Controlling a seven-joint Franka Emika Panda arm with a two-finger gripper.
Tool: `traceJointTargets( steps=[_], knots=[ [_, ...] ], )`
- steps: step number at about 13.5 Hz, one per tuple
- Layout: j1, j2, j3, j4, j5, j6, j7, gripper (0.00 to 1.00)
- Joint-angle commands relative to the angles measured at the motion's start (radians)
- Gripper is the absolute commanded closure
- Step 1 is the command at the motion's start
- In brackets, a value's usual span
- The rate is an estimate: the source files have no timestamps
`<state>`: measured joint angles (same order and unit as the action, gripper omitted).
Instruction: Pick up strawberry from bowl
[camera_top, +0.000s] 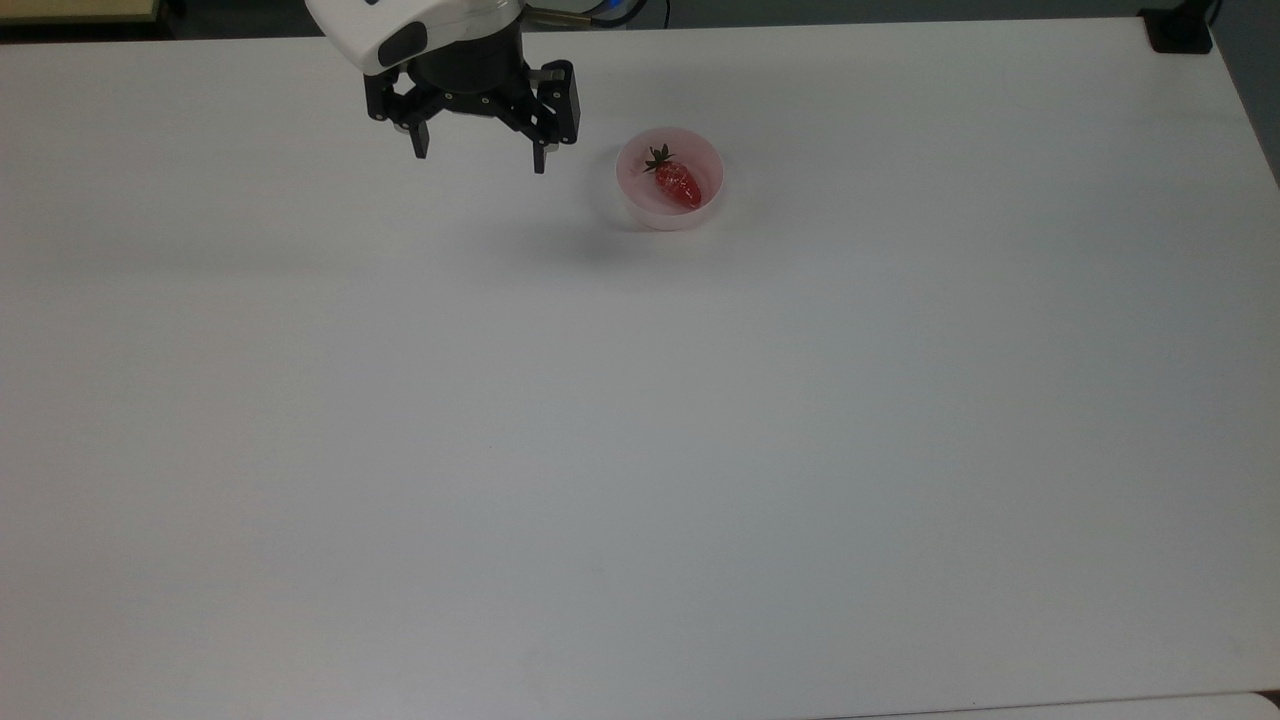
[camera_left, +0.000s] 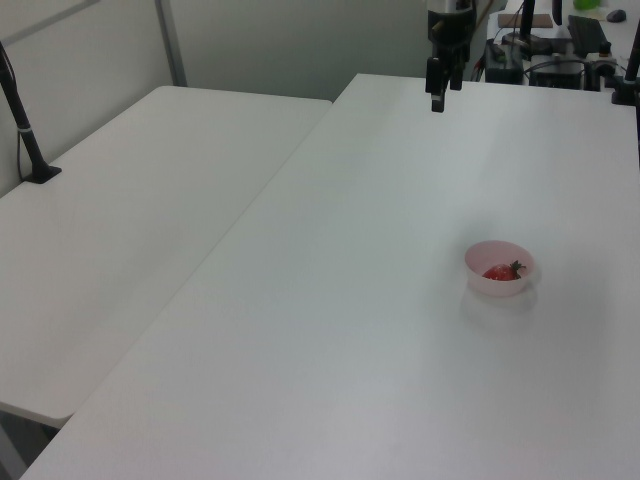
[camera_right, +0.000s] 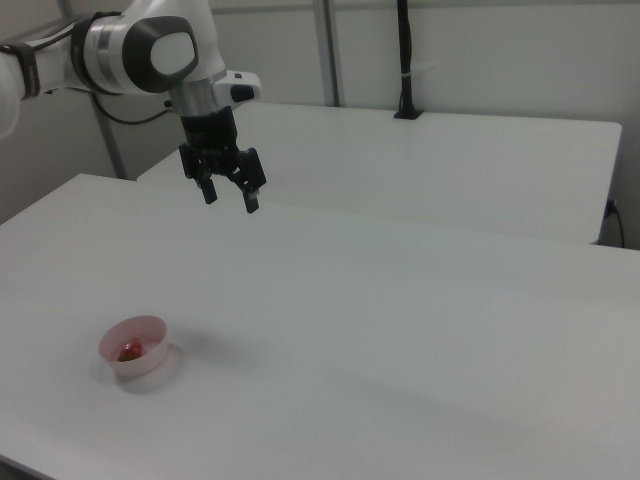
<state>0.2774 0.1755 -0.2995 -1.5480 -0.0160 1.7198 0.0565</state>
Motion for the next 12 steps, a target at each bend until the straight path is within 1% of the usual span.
traceJointTargets(
  steps=[1, 5, 7, 11, 12],
  knots=[
    [0.008, -0.011, -0.003, -0.001, -0.015, -0.009, 0.005, 0.0],
    [0.008, -0.01, -0.003, -0.001, -0.019, -0.009, 0.003, 0.0],
    [0.011, -0.008, 0.0, -0.001, -0.05, -0.008, 0.003, 0.0],
    [0.014, -0.008, 0.008, -0.006, -0.05, -0.014, 0.005, 0.0],
    [0.005, -0.013, 0.007, -0.004, -0.05, -0.019, 0.002, 0.0]
  ],
)
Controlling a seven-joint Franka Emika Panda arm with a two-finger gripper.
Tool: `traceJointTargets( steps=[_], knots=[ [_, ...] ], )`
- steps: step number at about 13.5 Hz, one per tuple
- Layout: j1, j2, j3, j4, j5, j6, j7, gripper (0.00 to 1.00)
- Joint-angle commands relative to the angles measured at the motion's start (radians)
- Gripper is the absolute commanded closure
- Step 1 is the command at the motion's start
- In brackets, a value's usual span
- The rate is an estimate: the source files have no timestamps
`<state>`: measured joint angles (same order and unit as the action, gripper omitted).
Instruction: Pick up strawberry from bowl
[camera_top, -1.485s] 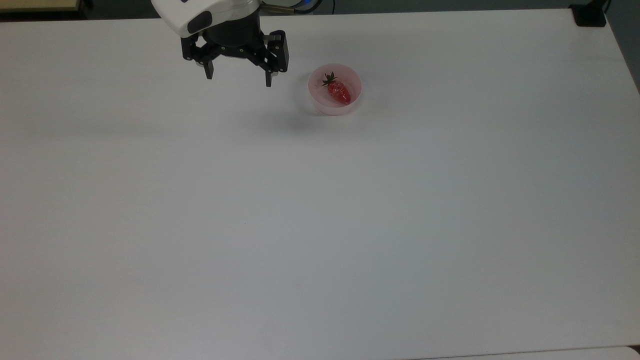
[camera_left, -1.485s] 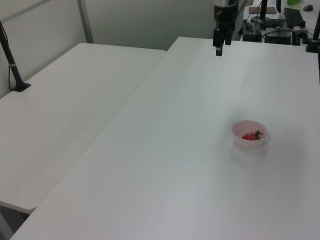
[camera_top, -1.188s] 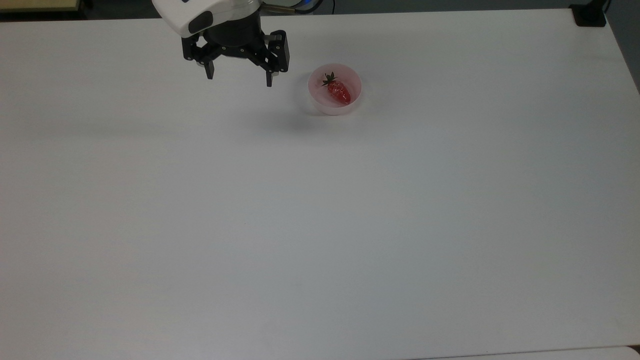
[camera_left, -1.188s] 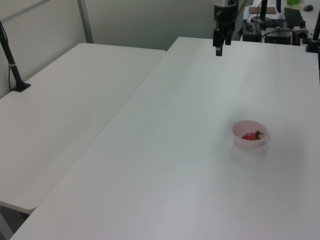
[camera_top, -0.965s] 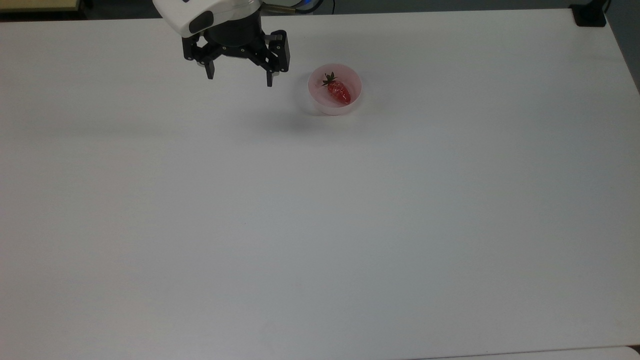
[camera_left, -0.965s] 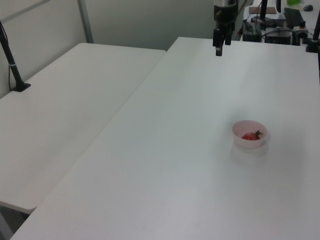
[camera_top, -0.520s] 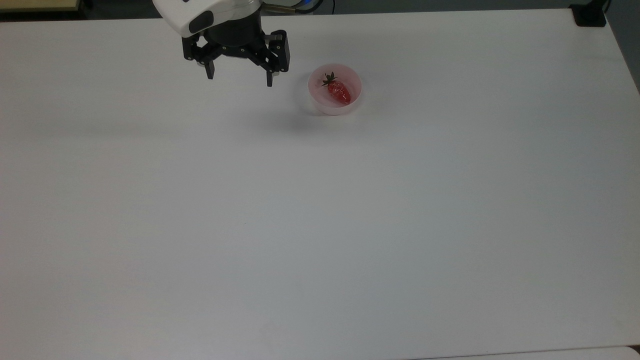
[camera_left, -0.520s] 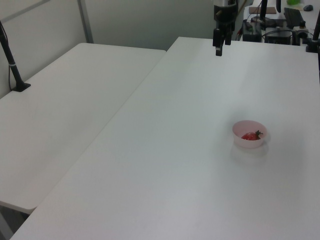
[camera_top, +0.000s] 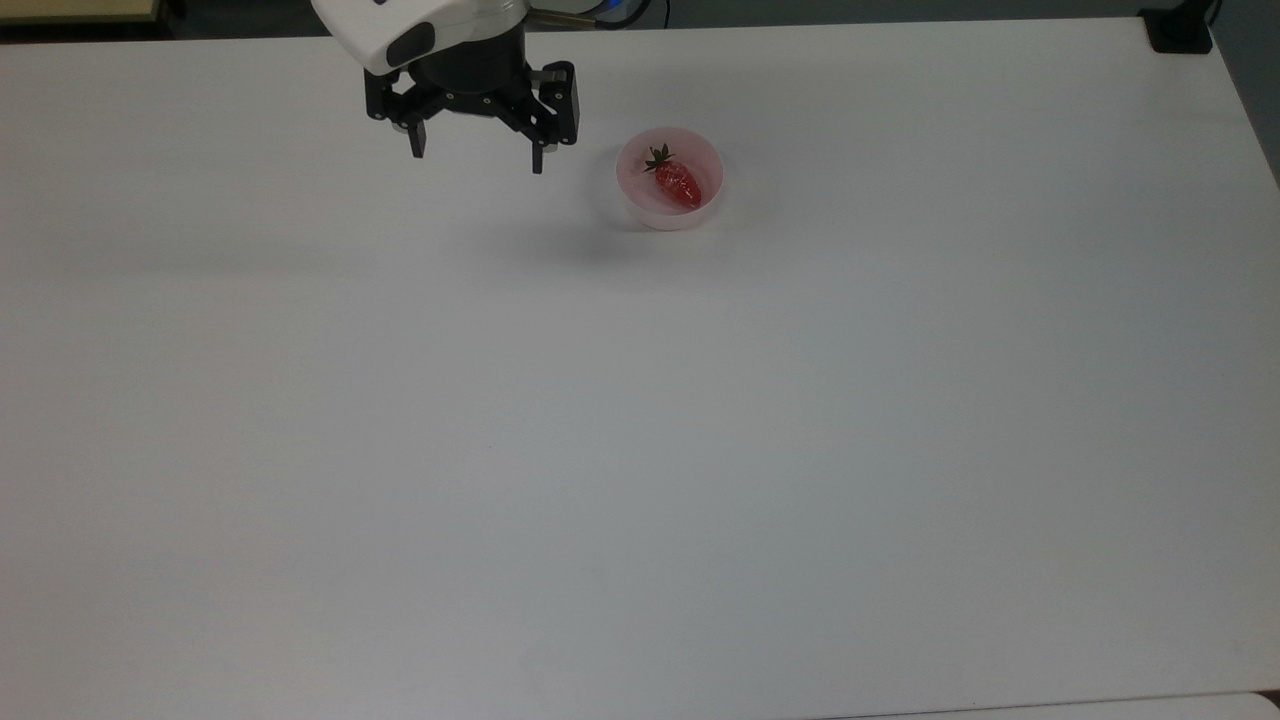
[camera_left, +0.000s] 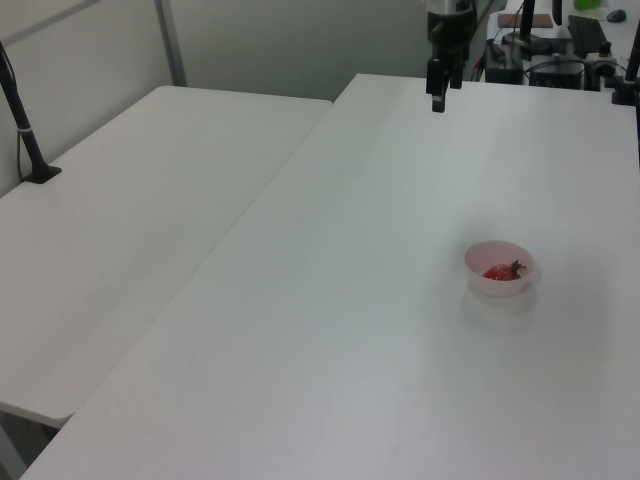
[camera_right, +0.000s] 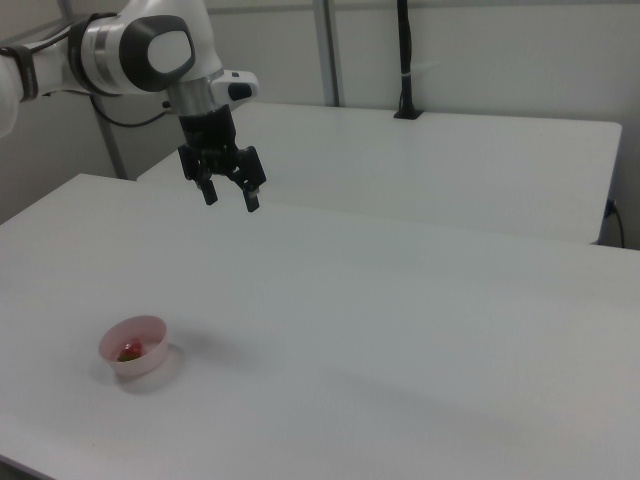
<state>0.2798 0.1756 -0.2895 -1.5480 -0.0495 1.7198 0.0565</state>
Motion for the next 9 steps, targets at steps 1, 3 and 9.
traceJointTargets(
  steps=[1, 3, 9],
  knots=[
    [0.001, -0.015, -0.01, -0.003, -0.016, -0.019, 0.0, 0.0],
    [0.009, -0.015, -0.01, -0.004, -0.016, -0.022, 0.002, 0.0],
    [0.002, -0.018, -0.008, -0.003, -0.015, -0.016, 0.002, 0.0]
  ],
)
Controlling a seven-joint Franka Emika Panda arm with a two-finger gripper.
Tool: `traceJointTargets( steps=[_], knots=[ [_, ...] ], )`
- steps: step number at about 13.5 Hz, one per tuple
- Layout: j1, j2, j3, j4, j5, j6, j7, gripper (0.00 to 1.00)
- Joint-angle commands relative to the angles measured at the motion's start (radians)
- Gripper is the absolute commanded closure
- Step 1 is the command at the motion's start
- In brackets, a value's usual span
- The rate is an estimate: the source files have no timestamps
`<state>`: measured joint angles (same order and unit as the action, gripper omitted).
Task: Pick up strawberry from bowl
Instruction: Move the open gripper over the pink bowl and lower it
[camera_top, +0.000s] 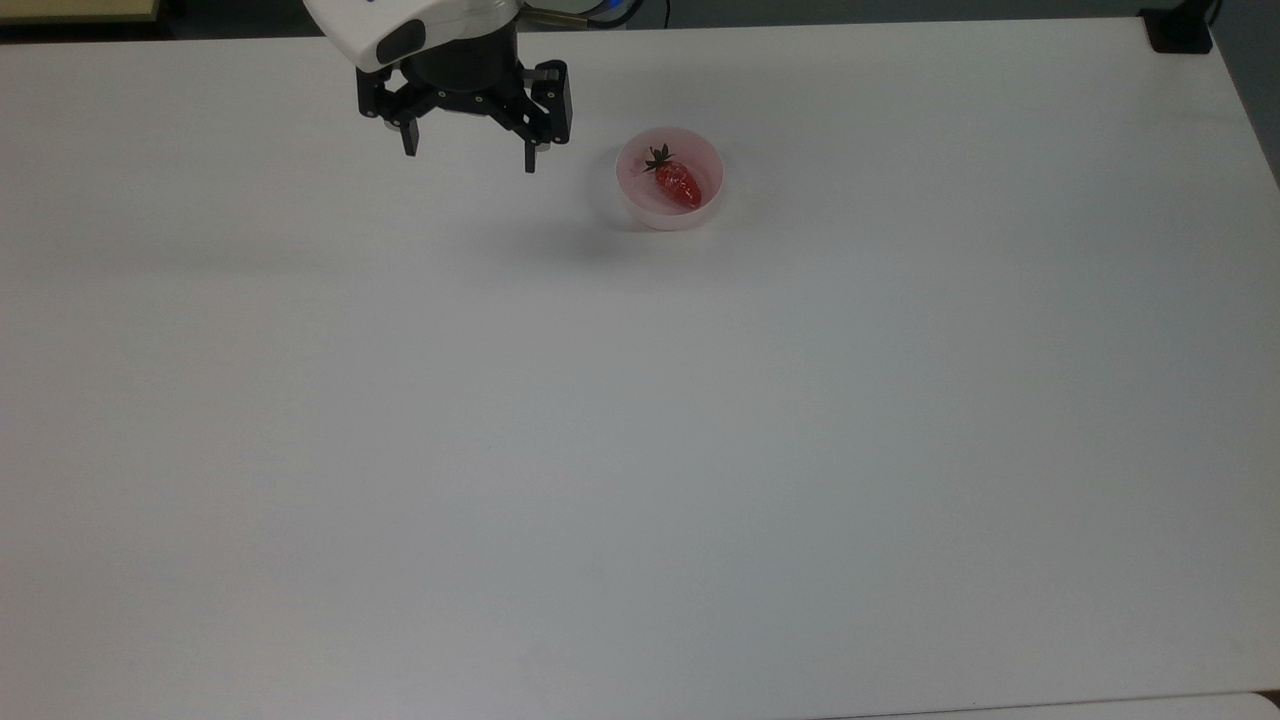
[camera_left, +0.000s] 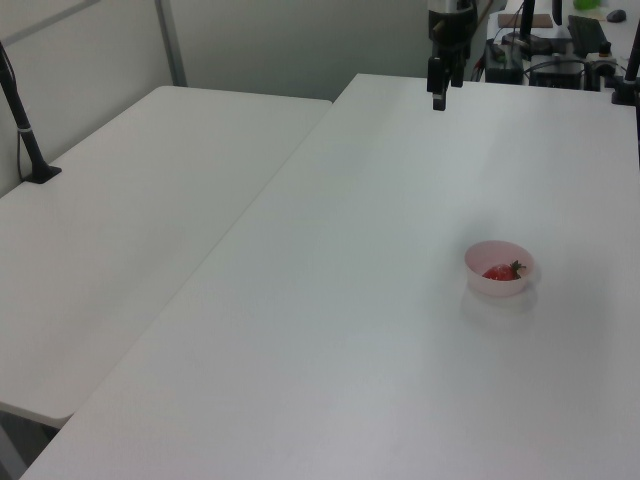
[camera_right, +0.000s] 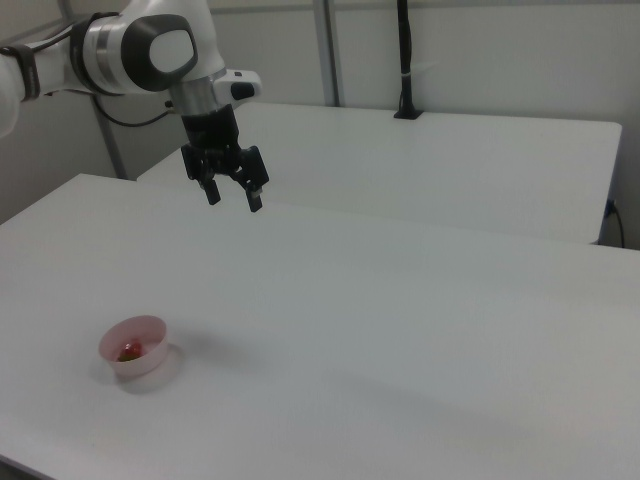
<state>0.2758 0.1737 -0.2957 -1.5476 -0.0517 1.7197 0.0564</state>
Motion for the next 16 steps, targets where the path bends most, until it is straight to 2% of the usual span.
traceJointTargets(
  steps=[1, 6, 8, 10, 12, 15, 16],
  knots=[
    [0.009, -0.014, -0.002, -0.005, -0.013, -0.011, 0.003, 0.0],
    [0.016, -0.005, 0.006, -0.005, 0.004, -0.006, 0.007, 0.0],
    [0.025, 0.029, 0.013, -0.002, 0.004, 0.061, 0.016, 0.0],
    [0.092, 0.03, 0.021, -0.022, 0.009, 0.029, 0.01, 0.0],
    [0.111, 0.029, 0.023, -0.064, 0.056, -0.014, -0.025, 0.0],
    [0.164, 0.014, 0.023, -0.118, 0.073, -0.063, -0.01, 0.0],
    [0.181, 0.003, 0.023, -0.156, 0.105, -0.071, -0.009, 0.0]
  ],
)
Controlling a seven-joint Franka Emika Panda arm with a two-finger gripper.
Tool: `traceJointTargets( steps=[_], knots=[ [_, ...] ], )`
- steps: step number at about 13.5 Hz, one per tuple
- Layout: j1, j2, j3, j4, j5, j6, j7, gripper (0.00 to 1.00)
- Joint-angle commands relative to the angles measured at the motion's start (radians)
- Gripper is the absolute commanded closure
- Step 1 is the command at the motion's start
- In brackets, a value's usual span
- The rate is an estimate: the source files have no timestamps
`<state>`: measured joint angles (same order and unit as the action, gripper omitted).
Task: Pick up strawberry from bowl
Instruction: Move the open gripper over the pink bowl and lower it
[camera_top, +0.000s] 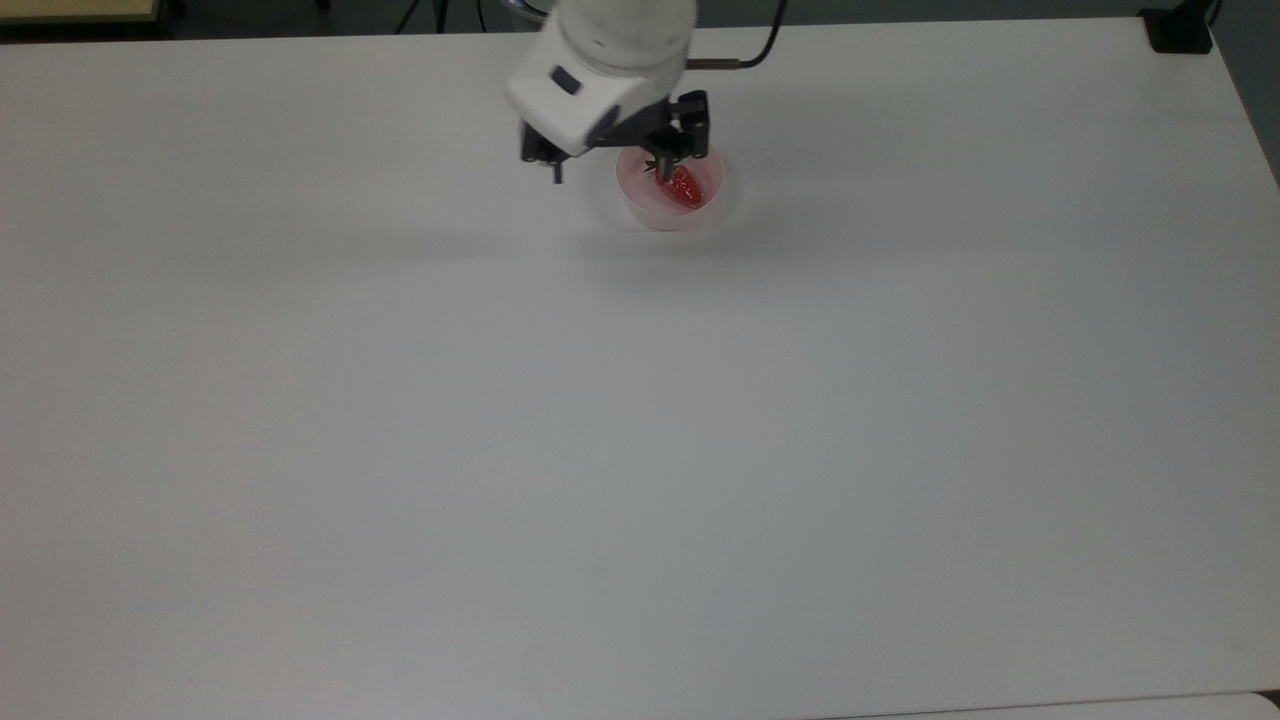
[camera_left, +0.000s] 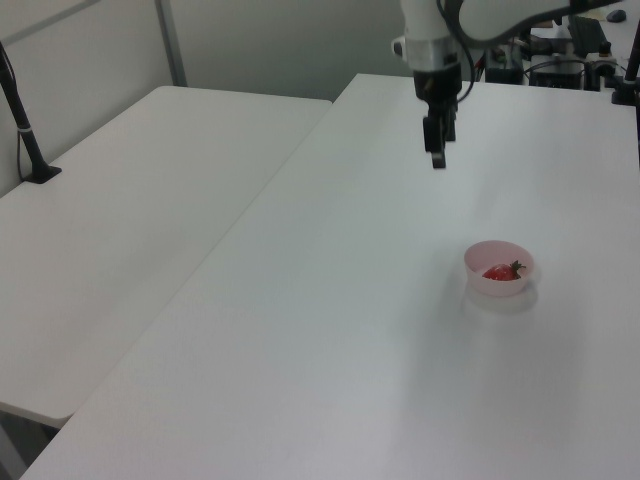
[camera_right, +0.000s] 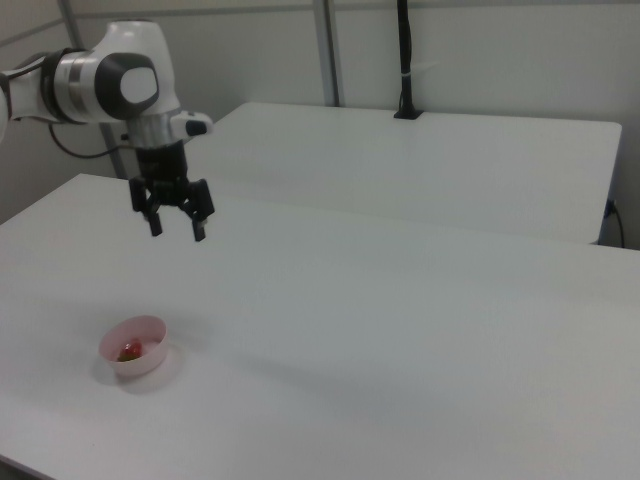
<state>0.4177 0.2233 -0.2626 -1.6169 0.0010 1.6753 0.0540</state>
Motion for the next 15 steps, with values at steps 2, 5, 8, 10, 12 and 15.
traceJointTargets(
  steps=[2, 5, 8, 10, 12, 15],
  knots=[
    [0.068, -0.073, -0.01, -0.173, 0.059, -0.014, -0.006, 0.0],
    [0.118, -0.085, -0.01, -0.251, 0.06, 0.017, -0.003, 0.04],
    [0.153, -0.165, -0.01, -0.43, 0.056, 0.192, 0.049, 0.05],
    [0.174, -0.188, -0.012, -0.492, 0.053, 0.244, 0.053, 0.07],
    [0.174, -0.177, -0.012, -0.503, 0.053, 0.262, 0.053, 0.12],
    [0.174, -0.179, -0.01, -0.569, 0.053, 0.34, 0.053, 0.17]
  ],
)
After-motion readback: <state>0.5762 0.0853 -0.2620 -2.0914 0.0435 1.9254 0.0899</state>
